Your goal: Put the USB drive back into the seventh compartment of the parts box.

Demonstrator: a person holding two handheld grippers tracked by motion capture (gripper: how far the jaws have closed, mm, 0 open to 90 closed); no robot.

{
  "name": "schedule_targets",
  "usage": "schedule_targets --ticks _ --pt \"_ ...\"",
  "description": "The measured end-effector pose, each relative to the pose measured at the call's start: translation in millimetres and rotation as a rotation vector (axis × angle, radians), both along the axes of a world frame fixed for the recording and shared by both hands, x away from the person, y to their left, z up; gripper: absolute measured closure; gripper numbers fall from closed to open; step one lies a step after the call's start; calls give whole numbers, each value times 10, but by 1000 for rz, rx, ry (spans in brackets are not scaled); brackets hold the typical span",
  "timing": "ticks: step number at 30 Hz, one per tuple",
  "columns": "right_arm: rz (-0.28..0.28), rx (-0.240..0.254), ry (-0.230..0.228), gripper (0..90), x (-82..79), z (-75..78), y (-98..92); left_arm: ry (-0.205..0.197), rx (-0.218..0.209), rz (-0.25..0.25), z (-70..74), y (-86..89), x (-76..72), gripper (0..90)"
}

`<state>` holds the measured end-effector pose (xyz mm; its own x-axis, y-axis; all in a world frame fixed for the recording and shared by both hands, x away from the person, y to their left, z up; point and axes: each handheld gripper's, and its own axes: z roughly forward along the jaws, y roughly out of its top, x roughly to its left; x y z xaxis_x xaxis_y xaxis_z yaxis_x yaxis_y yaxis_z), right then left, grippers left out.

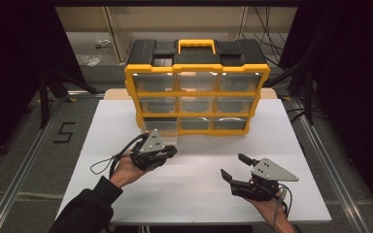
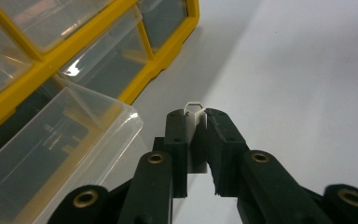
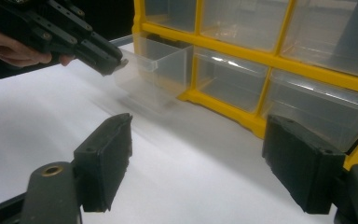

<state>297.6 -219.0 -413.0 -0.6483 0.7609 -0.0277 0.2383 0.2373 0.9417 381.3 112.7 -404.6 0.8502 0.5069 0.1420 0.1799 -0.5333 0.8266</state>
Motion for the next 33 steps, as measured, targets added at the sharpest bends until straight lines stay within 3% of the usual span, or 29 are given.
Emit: schedule_targets --ticks 12,33 --pt "-3 -1 0 251 0 -1 -6 -16 -11 34 54 65 30 785" --pt "-6 -4 5 251 9 -10 -2 -41 -91 163 95 208 244 785"
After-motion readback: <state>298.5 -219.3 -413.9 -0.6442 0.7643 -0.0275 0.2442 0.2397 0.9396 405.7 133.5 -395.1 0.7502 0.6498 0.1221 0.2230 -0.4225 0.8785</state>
